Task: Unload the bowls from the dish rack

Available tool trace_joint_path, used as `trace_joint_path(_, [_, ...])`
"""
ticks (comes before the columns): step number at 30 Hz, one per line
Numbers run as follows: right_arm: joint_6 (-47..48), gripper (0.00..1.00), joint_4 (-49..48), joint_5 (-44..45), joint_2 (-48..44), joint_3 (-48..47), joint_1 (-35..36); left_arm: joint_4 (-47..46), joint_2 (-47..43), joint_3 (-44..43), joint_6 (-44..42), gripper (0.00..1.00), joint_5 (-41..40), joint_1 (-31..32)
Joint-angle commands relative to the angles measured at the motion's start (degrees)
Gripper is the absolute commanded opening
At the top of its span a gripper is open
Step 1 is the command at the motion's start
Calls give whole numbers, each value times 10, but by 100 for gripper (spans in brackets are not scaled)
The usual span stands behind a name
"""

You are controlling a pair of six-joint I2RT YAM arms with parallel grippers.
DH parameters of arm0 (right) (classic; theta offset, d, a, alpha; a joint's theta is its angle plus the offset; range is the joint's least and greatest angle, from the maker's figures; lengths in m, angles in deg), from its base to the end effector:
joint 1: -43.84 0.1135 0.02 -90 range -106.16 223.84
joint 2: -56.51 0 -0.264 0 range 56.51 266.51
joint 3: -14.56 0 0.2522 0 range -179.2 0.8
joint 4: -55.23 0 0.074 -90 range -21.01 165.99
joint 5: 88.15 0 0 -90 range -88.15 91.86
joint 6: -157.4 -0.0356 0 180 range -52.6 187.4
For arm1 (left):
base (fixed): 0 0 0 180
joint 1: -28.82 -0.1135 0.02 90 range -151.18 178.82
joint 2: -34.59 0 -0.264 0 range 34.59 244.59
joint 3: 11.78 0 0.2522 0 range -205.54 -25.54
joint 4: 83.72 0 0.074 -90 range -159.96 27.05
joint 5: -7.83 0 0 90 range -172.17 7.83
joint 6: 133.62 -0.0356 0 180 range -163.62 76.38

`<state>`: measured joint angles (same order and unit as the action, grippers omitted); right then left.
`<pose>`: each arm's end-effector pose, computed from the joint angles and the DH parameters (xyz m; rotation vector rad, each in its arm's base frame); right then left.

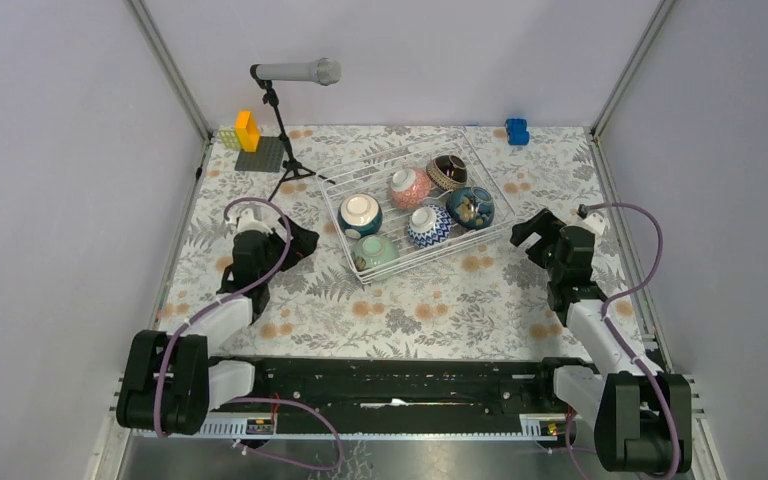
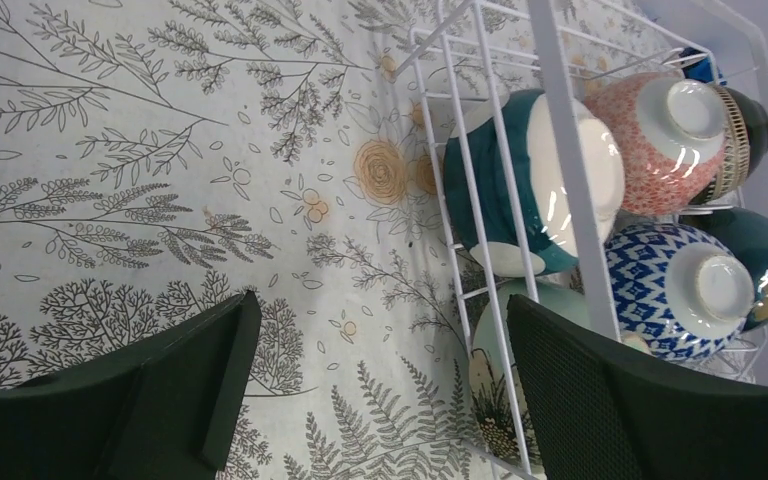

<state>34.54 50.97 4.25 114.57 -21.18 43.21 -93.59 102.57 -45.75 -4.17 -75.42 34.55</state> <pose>0.2178 -0.0039 0.2078 0.5751 1.8113 0.3445 0.2283 -0.0271 0.1725 -0.5177 1.9772 -0.6193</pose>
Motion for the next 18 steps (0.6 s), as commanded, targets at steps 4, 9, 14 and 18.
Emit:
trace_joint_path(4, [27, 100, 0, -83, -88, -37, 4, -60, -97, 40, -4, 99, 18, 2])
trace_joint_path(9, [75, 100, 56, -149, -63, -122, 4, -200, -112, 85, 9, 99, 137, 4])
trace_joint_path(14, [123, 100, 92, -160, 11, -200, 56, -268, -98, 93, 8, 99, 173, 41])
trace_joint_path(18, [181, 98, 133, -107, 74, -264, 120, -263, -81, 81, -9, 99, 163, 72])
